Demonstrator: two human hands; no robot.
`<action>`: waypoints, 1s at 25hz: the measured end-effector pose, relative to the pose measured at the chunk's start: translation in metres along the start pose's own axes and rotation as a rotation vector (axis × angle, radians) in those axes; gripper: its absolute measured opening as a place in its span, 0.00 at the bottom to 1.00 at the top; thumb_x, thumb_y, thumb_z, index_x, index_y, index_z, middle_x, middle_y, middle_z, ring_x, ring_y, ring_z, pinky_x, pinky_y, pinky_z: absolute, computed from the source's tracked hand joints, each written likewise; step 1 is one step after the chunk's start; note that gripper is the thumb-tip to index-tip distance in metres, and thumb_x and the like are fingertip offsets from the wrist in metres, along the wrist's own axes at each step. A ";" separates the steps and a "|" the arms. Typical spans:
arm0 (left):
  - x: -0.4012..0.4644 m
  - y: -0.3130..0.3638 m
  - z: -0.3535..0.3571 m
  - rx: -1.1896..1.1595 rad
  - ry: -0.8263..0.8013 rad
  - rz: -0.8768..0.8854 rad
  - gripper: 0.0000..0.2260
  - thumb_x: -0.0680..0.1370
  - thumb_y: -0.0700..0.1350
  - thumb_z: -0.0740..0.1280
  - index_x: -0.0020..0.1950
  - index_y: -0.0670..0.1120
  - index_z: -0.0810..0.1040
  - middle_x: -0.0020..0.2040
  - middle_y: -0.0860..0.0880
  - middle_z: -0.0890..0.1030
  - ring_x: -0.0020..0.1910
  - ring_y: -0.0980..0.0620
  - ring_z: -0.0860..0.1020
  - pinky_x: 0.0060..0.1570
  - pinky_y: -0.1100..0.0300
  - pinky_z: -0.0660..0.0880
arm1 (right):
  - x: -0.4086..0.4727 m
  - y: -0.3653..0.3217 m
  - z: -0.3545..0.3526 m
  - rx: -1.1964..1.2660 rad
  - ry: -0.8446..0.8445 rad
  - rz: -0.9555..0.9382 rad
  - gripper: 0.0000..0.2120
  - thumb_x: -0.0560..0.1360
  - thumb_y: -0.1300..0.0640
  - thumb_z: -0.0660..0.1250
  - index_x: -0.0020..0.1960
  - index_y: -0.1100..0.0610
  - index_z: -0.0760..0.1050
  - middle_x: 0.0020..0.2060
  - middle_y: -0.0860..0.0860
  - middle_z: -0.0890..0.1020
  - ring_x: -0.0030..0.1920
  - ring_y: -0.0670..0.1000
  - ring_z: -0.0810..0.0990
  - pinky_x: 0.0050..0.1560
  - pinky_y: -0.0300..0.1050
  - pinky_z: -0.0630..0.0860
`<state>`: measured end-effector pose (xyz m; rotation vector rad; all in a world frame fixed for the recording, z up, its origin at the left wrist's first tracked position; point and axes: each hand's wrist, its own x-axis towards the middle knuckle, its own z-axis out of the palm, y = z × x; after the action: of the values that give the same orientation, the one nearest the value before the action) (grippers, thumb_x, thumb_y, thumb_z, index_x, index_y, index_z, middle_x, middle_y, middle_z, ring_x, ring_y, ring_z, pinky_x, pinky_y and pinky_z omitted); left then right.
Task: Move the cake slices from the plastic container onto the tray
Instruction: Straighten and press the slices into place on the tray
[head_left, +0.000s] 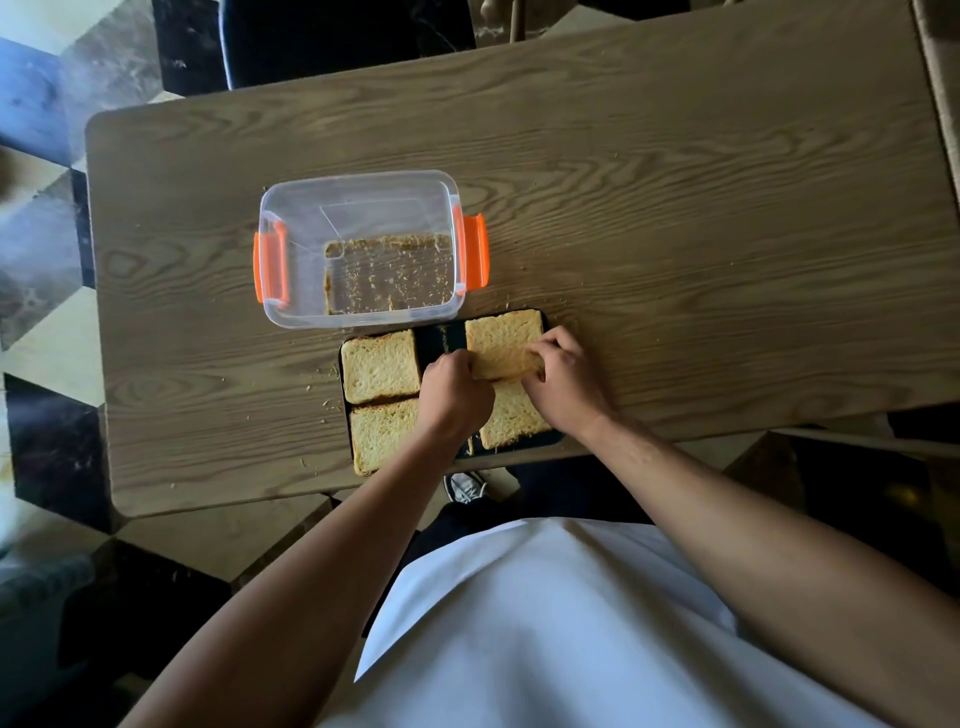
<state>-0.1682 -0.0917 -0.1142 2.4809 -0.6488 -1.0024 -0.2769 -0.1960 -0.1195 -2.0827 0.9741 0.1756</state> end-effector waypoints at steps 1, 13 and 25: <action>-0.001 -0.001 0.001 -0.003 0.006 0.007 0.15 0.68 0.34 0.60 0.49 0.41 0.83 0.45 0.43 0.84 0.44 0.41 0.79 0.38 0.54 0.77 | -0.001 0.000 -0.001 0.000 0.000 0.009 0.19 0.76 0.65 0.67 0.66 0.68 0.74 0.61 0.59 0.73 0.61 0.57 0.74 0.62 0.42 0.69; -0.029 -0.030 0.012 -0.056 0.024 -0.103 0.18 0.74 0.38 0.63 0.64 0.42 0.76 0.55 0.42 0.81 0.51 0.42 0.78 0.47 0.52 0.77 | -0.025 0.007 0.001 0.002 0.078 0.202 0.15 0.74 0.60 0.68 0.60 0.59 0.76 0.55 0.56 0.77 0.51 0.54 0.77 0.46 0.42 0.72; -0.040 -0.025 0.019 -0.130 -0.084 -0.060 0.13 0.72 0.37 0.62 0.53 0.43 0.81 0.43 0.45 0.84 0.36 0.48 0.78 0.31 0.60 0.71 | -0.032 0.000 0.003 -0.126 -0.022 0.287 0.18 0.75 0.53 0.67 0.61 0.61 0.77 0.58 0.59 0.80 0.57 0.60 0.78 0.53 0.48 0.75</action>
<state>-0.2006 -0.0529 -0.1184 2.3685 -0.5192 -1.1388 -0.2981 -0.1748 -0.1077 -2.0393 1.2747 0.4162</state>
